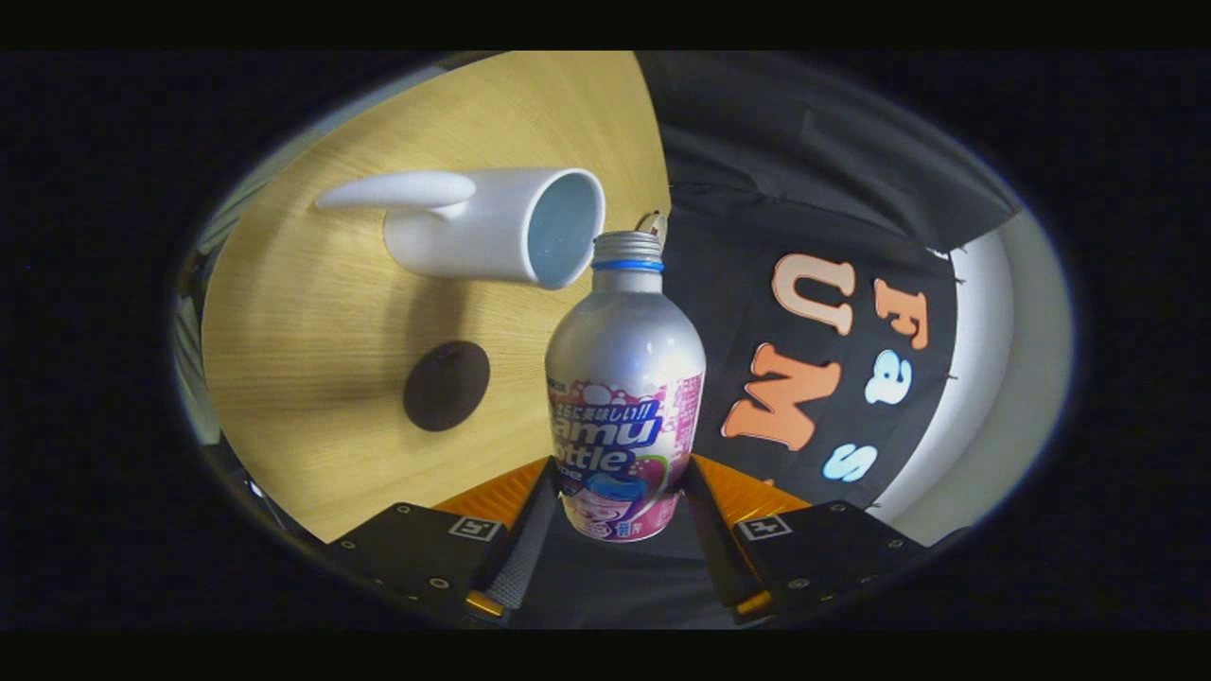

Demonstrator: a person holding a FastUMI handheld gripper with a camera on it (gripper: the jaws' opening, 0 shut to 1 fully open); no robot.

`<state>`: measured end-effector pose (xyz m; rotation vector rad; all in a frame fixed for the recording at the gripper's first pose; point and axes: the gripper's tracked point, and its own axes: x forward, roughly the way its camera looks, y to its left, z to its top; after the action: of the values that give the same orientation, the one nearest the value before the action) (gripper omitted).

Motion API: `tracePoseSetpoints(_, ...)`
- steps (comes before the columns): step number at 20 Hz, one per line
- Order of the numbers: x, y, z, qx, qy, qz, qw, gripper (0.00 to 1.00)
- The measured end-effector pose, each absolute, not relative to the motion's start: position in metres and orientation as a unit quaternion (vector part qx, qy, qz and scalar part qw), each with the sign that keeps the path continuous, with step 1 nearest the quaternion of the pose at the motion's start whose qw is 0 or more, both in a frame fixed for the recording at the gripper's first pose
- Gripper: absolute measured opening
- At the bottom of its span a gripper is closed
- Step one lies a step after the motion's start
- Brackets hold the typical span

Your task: Take the bottle from table, then pour the juice into the cup, finally place the bottle on the coaster

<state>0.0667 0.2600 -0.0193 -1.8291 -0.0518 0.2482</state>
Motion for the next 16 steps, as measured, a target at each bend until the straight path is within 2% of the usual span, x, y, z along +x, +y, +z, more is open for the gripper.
tracePoseSetpoints(6, 0.062, 0.263, -0.047, -0.673, 0.019, 0.15, 0.724, 0.75)
tracePoseSetpoints(16, 0.064, 0.237, -0.049, -0.508, 0.025, 0.124, 0.852, 0.76)
